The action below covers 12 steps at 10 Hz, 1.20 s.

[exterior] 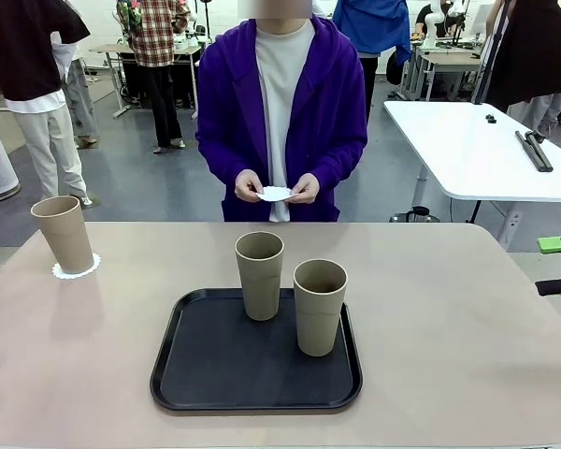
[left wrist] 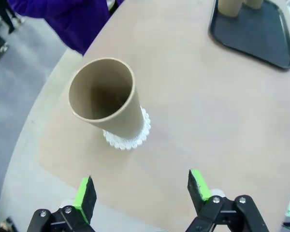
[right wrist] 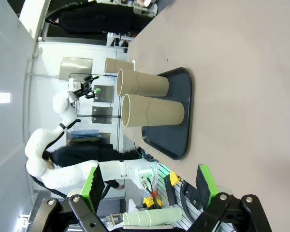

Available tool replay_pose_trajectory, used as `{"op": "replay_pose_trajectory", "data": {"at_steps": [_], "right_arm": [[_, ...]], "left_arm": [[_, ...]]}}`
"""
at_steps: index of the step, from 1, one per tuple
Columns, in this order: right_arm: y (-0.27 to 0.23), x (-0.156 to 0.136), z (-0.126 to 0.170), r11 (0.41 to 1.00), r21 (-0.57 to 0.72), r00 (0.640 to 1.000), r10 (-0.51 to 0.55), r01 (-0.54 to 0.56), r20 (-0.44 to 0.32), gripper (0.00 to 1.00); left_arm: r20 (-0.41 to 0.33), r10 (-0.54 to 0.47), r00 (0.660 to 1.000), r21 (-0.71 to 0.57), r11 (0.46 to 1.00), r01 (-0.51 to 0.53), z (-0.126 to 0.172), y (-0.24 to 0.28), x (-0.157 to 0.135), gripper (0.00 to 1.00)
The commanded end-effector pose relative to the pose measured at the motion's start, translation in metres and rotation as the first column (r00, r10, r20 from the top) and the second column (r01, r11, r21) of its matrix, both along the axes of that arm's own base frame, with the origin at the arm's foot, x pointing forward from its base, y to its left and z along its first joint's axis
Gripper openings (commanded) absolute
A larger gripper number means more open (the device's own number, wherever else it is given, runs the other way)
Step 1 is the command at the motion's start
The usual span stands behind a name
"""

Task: Place coasters on the table and set cups on them.
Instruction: Pick up one Reusable plastic cup and place it on a coaster set by the human.

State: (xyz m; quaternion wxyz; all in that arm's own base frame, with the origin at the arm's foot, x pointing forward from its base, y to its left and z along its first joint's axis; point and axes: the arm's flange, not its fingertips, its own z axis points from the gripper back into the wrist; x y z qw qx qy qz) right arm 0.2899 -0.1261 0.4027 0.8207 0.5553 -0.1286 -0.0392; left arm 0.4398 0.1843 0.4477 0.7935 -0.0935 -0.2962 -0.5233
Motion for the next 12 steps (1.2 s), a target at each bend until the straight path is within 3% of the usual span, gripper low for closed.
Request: {"op": "replay_pose_trajectory", "data": {"at_steps": [1,3,5,8,9,12], "right_arm": [[-0.001,0.000,0.001,1.000,0.007,1.000,-0.001,0.001,0.010,1.00],[-0.001,0.000,0.001,1.000,0.007,1.000,-0.001,0.001,0.010,1.00],[-0.001,0.000,0.001,1.000,0.007,1.000,-0.001,0.001,0.010,1.00],[-0.001,0.000,0.001,1.000,0.007,1.000,-0.001,0.001,0.010,1.00],[-0.001,0.000,0.001,1.000,0.007,1.000,-0.001,0.001,0.010,1.00],[-0.001,0.000,0.001,1.000,0.007,1.000,-0.001,0.001,0.010,1.00]], "left_arm": [[-0.090,0.032,0.995,0.102,0.995,-0.023,0.029,-0.030,-0.028,1.00],[-0.139,0.028,0.990,0.190,0.982,-0.001,0.053,-0.059,-0.044,1.00],[-0.132,0.038,0.991,0.264,0.965,-0.001,0.065,-0.085,-0.052,1.00],[-0.160,0.037,0.986,0.270,0.963,0.008,0.067,-0.098,-0.054,1.00],[-0.129,0.027,0.991,0.269,0.963,0.009,0.072,-0.096,-0.050,1.00],[-0.129,0.027,0.991,0.269,0.963,0.009,0.072,-0.096,-0.050,1.00]]}}
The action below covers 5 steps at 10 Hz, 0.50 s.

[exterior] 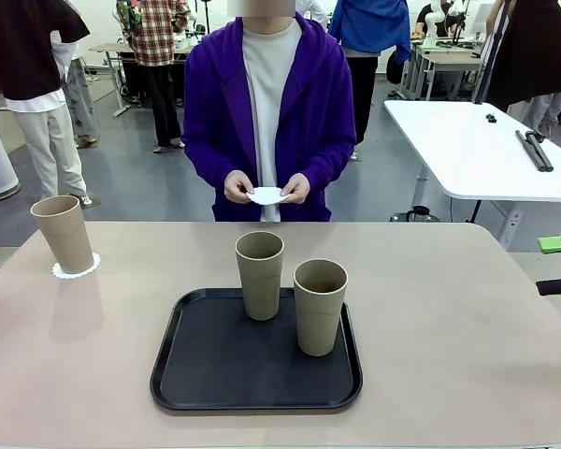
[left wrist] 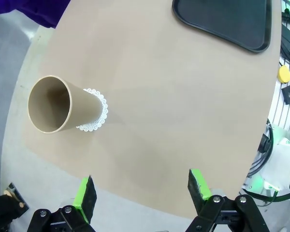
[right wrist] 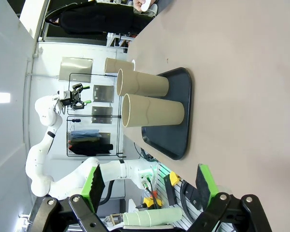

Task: Place coasters on the table and set cups on them.
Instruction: Pick up one Reusable plastic cup and place it on a coaster set by the human, then take one Reusable plastic cup from the Flat Tray and place it on a coaster set by the human.

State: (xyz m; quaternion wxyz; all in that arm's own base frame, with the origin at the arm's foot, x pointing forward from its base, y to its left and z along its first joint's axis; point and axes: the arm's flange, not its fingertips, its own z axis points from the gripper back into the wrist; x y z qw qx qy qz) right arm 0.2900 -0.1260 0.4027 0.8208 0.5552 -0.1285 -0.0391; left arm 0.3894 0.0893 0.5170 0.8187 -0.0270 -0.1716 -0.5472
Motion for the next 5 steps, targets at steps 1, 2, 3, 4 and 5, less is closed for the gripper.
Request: {"op": "replay_pose_trajectory", "data": {"at_steps": [1,2,3,4,5], "right_arm": [[-0.0006,0.0001,0.0011,1.000,0.008,1.000,-0.002,0.002,0.010,1.00],[-0.0006,0.0001,0.0011,1.000,0.008,1.000,-0.002,0.002,0.010,1.00],[-0.0006,0.0001,0.0011,1.000,0.008,1.000,-0.002,0.002,0.010,1.00],[-0.0006,0.0001,0.0011,1.000,0.008,1.000,-0.002,0.002,0.010,1.00],[-0.0006,0.0001,0.0011,1.000,0.008,1.000,-0.002,0.002,0.010,1.00]], "left_arm": [[0.007,0.002,1.000,0.017,1.000,-0.003,0.0023,-0.0005,0.0003,1.00],[0.007,0.002,1.000,0.017,1.000,-0.003,0.0023,-0.0005,0.0003,1.00],[0.007,0.002,1.000,0.017,1.000,-0.003,0.0023,-0.0005,0.0003,1.00],[0.007,0.002,1.000,0.017,1.000,-0.003,0.0023,-0.0005,0.0003,1.00],[0.007,0.002,1.000,0.017,1.000,-0.003,0.0023,-0.0005,0.0003,1.00]]}}
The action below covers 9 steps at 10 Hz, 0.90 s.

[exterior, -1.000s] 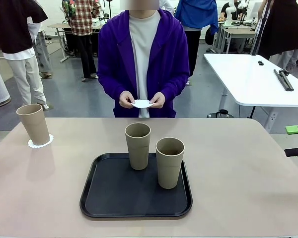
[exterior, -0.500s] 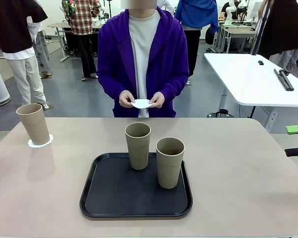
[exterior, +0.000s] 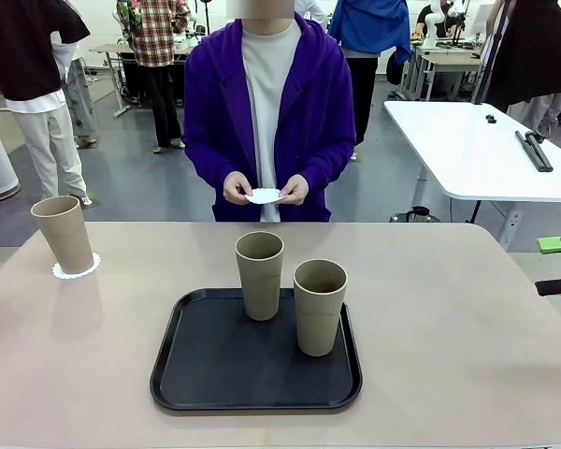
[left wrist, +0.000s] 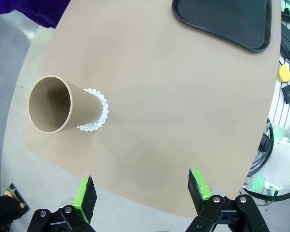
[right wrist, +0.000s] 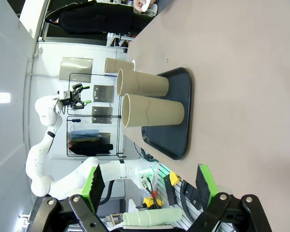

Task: Place coasters on the table and set cups on them.
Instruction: Take one Reusable plastic cup from the Flat Tray and place it on a coaster set by the human.

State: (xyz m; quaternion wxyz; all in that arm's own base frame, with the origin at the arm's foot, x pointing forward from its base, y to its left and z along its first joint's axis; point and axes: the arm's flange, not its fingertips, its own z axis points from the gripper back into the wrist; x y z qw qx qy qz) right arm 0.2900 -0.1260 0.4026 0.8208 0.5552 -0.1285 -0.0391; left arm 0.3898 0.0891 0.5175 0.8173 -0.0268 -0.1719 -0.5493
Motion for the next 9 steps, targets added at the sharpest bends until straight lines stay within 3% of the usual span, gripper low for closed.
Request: {"op": "replay_pose_trajectory", "data": {"at_steps": [1,3,4,5,6,9], "right_arm": [[-0.001,0.000,0.001,1.000,0.008,1.000,-0.002,0.002,0.010,1.00],[-0.001,0.000,0.001,1.000,0.008,1.000,-0.002,0.002,0.010,1.00],[-0.001,0.000,0.001,1.000,0.008,1.000,-0.002,0.002,0.010,1.00],[-0.001,0.000,0.001,1.000,0.008,1.000,-0.002,0.002,0.010,1.00],[-0.001,0.000,0.001,1.000,0.008,1.000,-0.002,0.002,0.010,1.00],[-0.001,0.000,0.001,1.000,0.008,1.000,-0.002,0.002,0.010,1.00]], "left_arm": [[0.006,0.007,1.000,0.017,1.000,-0.007,0.002,0.000,0.000,1.00],[0.000,-0.001,1.000,-0.001,1.000,0.001,0.000,0.000,0.000,1.00],[-0.006,0.219,0.976,0.029,0.975,-0.219,-0.011,-0.007,-0.028,1.00],[-0.056,0.415,0.908,-0.010,0.909,-0.416,-0.020,-0.012,-0.052,1.00],[-0.182,0.529,0.829,-0.002,0.843,-0.538,-0.010,-0.024,-0.054,1.00],[-0.215,0.626,0.750,0.134,0.779,-0.612,-0.023,-0.035,-0.085,1.00]]}}
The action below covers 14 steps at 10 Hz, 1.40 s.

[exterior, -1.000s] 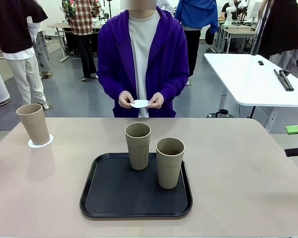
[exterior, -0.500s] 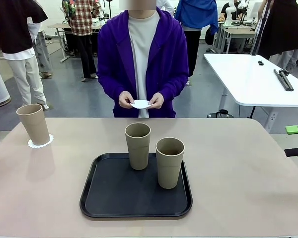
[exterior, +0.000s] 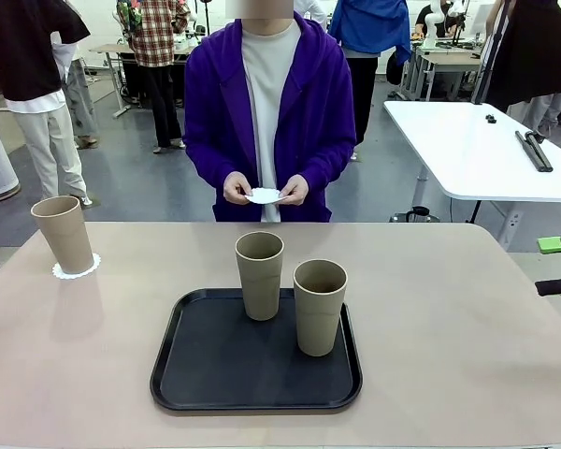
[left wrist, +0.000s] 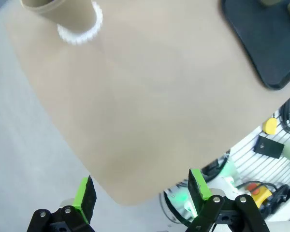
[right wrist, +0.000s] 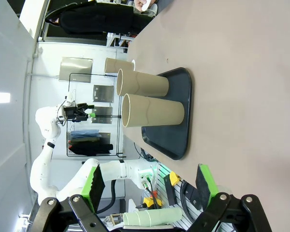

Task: Place coasters on the table and set cups on them.
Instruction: Take one Reusable plastic cup from the Flat Tray and place it on a coaster set by the human.

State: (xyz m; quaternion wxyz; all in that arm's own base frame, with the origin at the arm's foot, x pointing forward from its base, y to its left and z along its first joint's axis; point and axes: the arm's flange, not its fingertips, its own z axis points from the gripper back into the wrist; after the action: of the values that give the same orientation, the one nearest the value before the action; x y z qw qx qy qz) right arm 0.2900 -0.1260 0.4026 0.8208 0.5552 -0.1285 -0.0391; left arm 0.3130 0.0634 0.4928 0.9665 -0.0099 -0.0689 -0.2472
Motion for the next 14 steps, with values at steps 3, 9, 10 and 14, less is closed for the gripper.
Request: {"op": "replay_pose_trajectory", "data": {"at_steps": [3,9,10,14], "right_arm": [[-0.001,0.000,0.001,1.000,0.008,1.000,-0.002,0.002,0.010,1.00],[-0.001,0.000,0.001,1.000,0.008,1.000,-0.002,0.002,0.010,1.00],[-0.001,0.000,0.001,1.000,0.008,1.000,-0.002,0.002,0.010,1.00],[-0.001,0.000,0.001,1.000,0.008,1.000,-0.002,0.002,0.010,1.00]], "left_arm": [[0.046,-0.059,0.997,-0.016,0.998,0.060,0.002,0.007,0.013,1.00],[-0.052,0.071,0.996,-0.680,0.728,-0.088,-0.011,0.099,0.047,1.00],[-0.072,0.071,0.995,-0.749,0.655,-0.101,-0.013,0.123,0.049,1.00],[-0.115,0.057,0.992,-0.870,0.476,-0.129,-0.033,0.201,0.047,1.00]]}}
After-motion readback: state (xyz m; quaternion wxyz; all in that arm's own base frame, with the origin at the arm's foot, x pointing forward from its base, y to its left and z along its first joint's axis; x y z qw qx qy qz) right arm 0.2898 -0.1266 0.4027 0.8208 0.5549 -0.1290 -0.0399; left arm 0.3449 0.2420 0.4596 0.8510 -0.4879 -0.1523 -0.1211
